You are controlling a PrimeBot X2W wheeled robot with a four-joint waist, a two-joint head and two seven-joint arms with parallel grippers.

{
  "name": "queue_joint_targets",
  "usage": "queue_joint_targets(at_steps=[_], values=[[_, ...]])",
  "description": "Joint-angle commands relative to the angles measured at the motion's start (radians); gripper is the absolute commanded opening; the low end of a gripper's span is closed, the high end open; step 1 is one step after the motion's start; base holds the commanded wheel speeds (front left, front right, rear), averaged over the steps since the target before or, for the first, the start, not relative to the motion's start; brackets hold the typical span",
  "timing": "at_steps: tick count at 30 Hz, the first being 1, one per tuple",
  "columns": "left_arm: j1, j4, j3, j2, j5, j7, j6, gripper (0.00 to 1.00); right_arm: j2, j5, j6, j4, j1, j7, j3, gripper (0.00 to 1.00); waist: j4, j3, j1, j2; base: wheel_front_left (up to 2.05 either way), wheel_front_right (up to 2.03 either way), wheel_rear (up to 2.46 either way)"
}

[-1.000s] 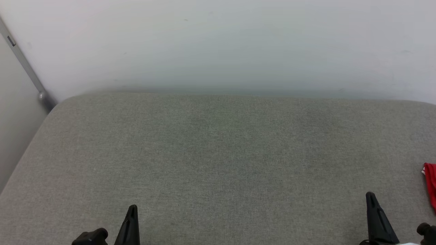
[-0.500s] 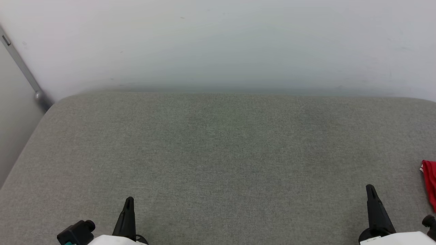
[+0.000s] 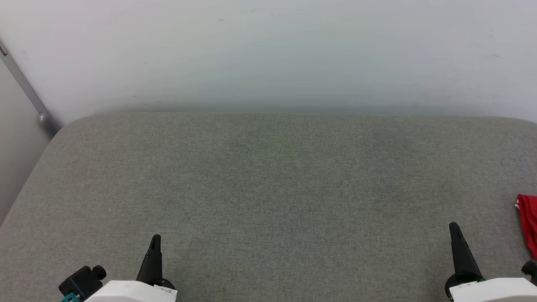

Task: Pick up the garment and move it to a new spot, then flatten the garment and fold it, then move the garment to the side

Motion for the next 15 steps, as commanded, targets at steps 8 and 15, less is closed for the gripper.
queue_joint_targets(at_steps=[8,15], values=[[-0.040,0.003,0.017,0.003,-0.114,0.027,-0.014,0.00,-0.011,0.107,0.000,0.009,-0.053,0.026,-0.005,0.00,-0.005,0.004,0.0000,0.0000,0.00,0.00,0.00],[-0.057,0.011,0.026,0.004,-0.196,0.046,-0.023,0.00,-0.011,0.182,0.000,0.022,-0.071,0.047,-0.008,0.00,-0.009,0.008,0.0000,0.0000,0.00,0.00,0.00]])
